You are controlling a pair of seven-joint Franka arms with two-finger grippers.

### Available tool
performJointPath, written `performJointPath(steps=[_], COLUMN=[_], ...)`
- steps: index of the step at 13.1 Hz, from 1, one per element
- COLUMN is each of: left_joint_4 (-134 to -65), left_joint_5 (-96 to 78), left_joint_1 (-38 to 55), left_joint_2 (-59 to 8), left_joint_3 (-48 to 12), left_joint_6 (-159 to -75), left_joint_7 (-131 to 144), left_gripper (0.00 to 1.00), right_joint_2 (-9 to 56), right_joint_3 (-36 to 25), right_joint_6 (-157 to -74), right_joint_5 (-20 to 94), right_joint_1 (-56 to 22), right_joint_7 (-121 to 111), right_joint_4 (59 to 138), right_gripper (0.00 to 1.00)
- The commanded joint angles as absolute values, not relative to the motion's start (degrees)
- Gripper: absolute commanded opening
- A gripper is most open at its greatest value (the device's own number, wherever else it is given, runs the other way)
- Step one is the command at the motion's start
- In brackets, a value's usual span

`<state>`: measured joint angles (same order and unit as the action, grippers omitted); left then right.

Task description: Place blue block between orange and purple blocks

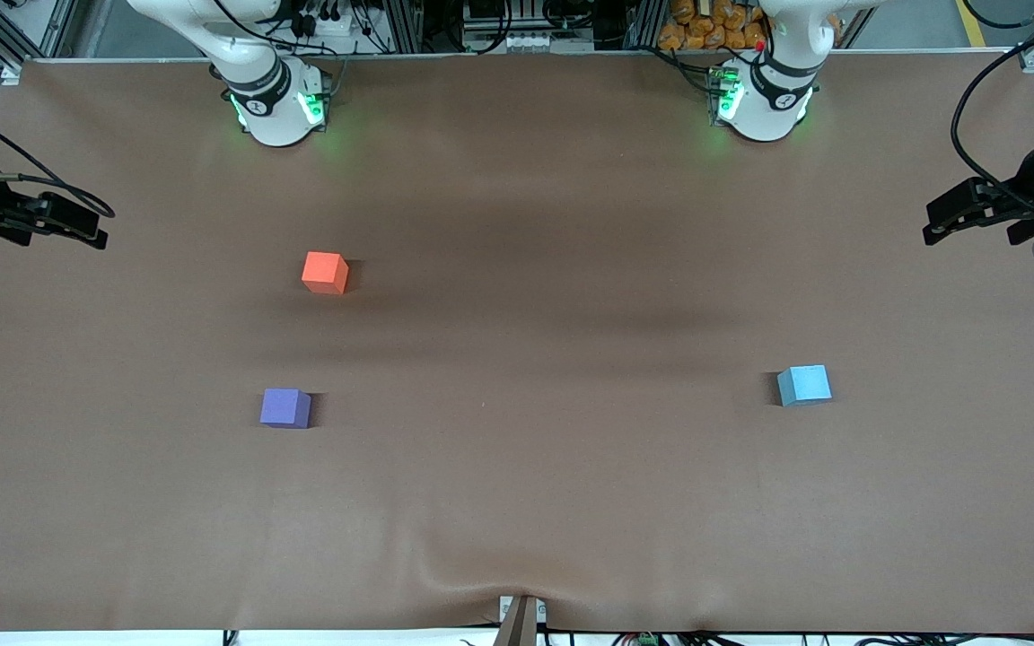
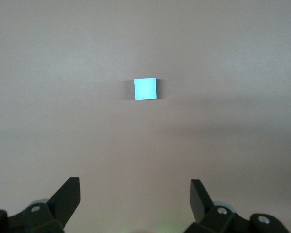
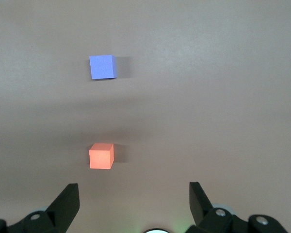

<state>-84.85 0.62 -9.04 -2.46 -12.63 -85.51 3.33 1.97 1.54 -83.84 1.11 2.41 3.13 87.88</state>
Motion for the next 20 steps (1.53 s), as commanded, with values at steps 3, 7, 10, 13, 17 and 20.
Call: performJointPath(steps=[3, 7, 10, 13, 17, 20], left_joint_4=[-84.6, -84.4, -84.5, -84.9, -85.0, -84.6], left_joint_5=[0.2, 0.2, 0.2, 0.1, 0.2, 0.4], left_joint_1=[-9.5, -9.8, -9.8, -10.0, -12.6, -12.7], left_joint_2=[-2.4, -2.5, -2.4, -1.8, -1.6, -1.2], left_joint_3=[-12.7, -12.7, -12.7, -12.7, -12.7, -12.7], left_joint_6=[-85.8, -85.8, -85.8, -85.1, -85.5, -85.4], left_joint_7=[2.0, 2.0, 2.0, 2.0, 2.0, 2.1], left_gripper=[1.0, 1.0, 1.0, 1.0, 1.0, 1.0], right_joint_2=[2.5, 2.5, 2.5, 2.5, 2.5, 2.5], right_joint_3=[1.7, 1.7, 1.7, 1.7, 1.7, 1.7], right_joint_6=[-84.0, -83.9, -84.0, -83.9, -84.0, -84.0], right_joint_5=[0.7, 0.8, 0.8, 0.8, 0.8, 0.8], right_joint_1=[2.5, 2.5, 2.5, 2.6, 2.6, 2.7], right_joint_7=[4.0, 4.0, 4.0, 4.0, 4.0, 3.9], right_joint_4=[87.0, 87.1, 87.1, 87.1, 87.1, 87.1], right_gripper=[1.0, 1.0, 1.0, 1.0, 1.0, 1.0])
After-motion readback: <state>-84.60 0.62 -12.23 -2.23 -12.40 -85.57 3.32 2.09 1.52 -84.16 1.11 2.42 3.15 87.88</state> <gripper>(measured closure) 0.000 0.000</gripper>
